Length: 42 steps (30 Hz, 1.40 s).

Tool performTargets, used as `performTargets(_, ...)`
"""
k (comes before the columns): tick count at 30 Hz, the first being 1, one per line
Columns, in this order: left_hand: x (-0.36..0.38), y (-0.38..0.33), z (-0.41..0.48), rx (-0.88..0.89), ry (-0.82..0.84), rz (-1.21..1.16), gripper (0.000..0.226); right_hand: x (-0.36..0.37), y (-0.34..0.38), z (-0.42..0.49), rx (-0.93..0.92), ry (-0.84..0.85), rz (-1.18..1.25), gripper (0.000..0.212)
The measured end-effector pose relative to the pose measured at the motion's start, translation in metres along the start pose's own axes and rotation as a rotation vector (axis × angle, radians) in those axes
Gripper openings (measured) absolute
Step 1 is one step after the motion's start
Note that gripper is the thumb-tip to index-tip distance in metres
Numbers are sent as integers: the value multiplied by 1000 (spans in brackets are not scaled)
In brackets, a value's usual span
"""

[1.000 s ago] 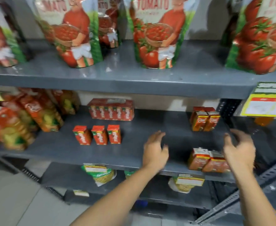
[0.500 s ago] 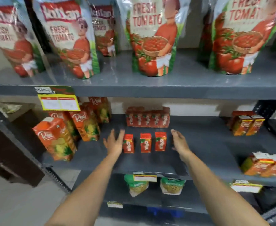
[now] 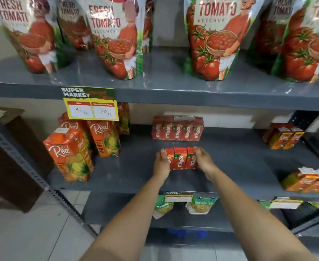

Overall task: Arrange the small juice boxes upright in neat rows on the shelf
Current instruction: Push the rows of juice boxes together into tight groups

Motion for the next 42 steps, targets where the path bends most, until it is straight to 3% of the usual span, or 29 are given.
performTargets(5,3,-2,3,-11,22,2,54,5,0,-6,-4,16,-40,31)
performTargets(15,-1,-4,3,-64,67,53,58,4,-1,-8,-21,74,-124,37)
performTargets(24,-8,1,-32,-56,74,31,49,1,-19,-30,-66,107,-149,38)
performTargets(33,-16,11,-62,-68,1,7,48,2,-38,-51,-45,99,-142,55)
performTargets(39,-13,7,-63,-66,-9,-17,50,4,-35,-59,-49,81,-88,35)
performTargets(42,-14,2,-63,-63,-9,-13,44,4,-33,-62,-55,74,-83,35)
Point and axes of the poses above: each hand's wrist, its own z-axis towards the middle knuckle, its own x-axis out of the palm, y = z × x, the point moved 6 cm from there along z, towards the middle knuckle, and after that the axes turned 12 degrees about x, right-handed, at the moved point
